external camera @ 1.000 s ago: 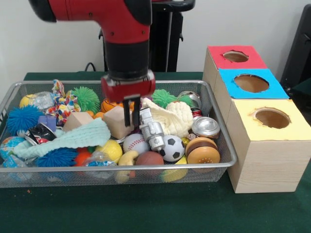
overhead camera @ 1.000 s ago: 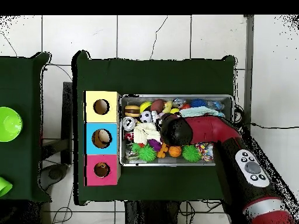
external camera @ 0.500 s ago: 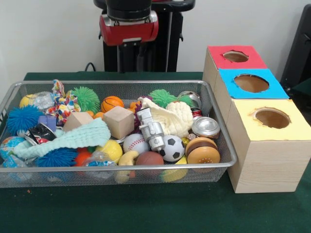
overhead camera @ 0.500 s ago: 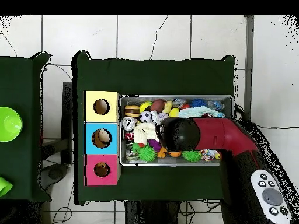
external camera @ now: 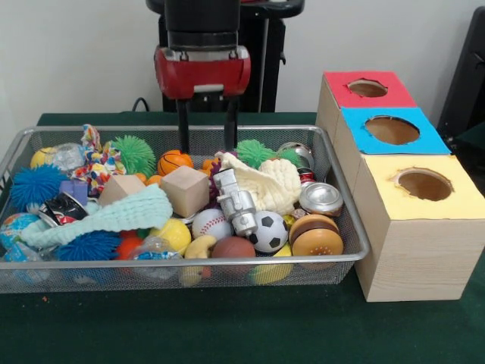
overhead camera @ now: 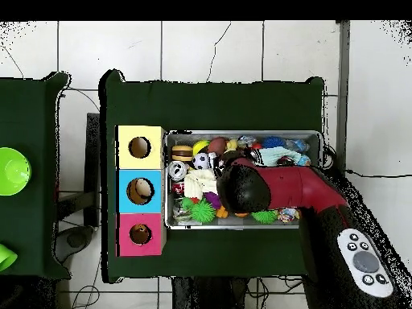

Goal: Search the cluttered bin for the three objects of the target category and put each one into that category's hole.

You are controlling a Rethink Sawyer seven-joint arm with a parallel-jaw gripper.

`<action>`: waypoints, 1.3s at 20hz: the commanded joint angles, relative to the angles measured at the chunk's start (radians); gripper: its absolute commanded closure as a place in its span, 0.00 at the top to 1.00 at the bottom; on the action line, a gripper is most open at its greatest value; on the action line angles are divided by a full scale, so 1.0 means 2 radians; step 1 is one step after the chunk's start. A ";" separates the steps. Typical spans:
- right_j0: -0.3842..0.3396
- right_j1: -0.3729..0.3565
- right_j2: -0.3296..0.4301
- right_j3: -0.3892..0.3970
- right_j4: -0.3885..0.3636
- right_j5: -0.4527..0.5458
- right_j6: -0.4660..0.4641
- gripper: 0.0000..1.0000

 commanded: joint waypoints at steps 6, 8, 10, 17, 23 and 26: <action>0.005 0.094 -0.021 0.015 -0.049 -0.046 0.026 1.00; 0.006 0.097 -0.023 0.014 -0.047 -0.043 0.026 1.00; 0.011 0.106 -0.030 0.006 -0.051 -0.039 0.027 1.00; 0.045 0.106 -0.068 -0.023 -0.088 -0.037 0.013 1.00; 0.029 0.092 -0.046 -0.031 -0.121 -0.073 -0.017 1.00; 0.007 0.083 -0.017 -0.027 -0.121 -0.075 -0.025 1.00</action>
